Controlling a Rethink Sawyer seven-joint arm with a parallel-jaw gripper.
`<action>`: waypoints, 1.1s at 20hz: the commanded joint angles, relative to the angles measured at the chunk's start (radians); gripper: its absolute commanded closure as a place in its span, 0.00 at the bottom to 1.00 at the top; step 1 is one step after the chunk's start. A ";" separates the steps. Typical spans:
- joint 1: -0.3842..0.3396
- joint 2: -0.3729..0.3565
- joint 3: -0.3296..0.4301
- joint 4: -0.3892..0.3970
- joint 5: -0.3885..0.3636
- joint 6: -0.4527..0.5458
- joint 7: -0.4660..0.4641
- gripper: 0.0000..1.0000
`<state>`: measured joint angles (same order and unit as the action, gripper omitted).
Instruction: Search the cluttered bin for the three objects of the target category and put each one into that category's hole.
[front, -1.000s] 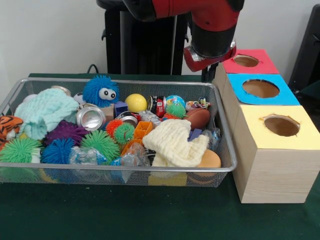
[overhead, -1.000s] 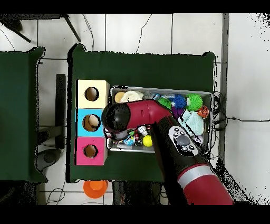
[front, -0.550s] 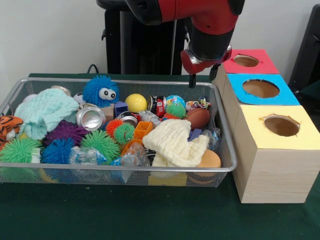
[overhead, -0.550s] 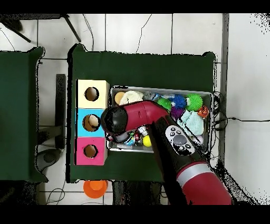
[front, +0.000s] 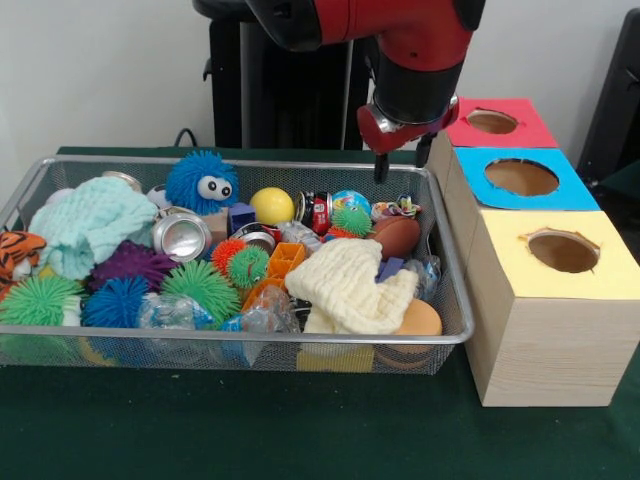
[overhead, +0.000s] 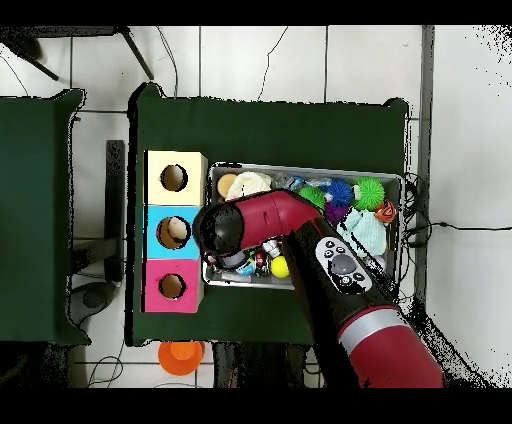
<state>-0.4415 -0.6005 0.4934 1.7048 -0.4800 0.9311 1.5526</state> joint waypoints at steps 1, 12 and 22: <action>-0.022 0.050 0.059 0.000 -0.085 -0.142 -0.116 0.00; -0.005 0.121 0.033 -0.025 -0.136 -0.204 -0.105 0.00; 0.019 0.112 -0.018 -0.034 -0.162 -0.025 -0.141 0.00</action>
<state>-0.4337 -0.5085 0.4972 1.7042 -0.5929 0.7655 1.5526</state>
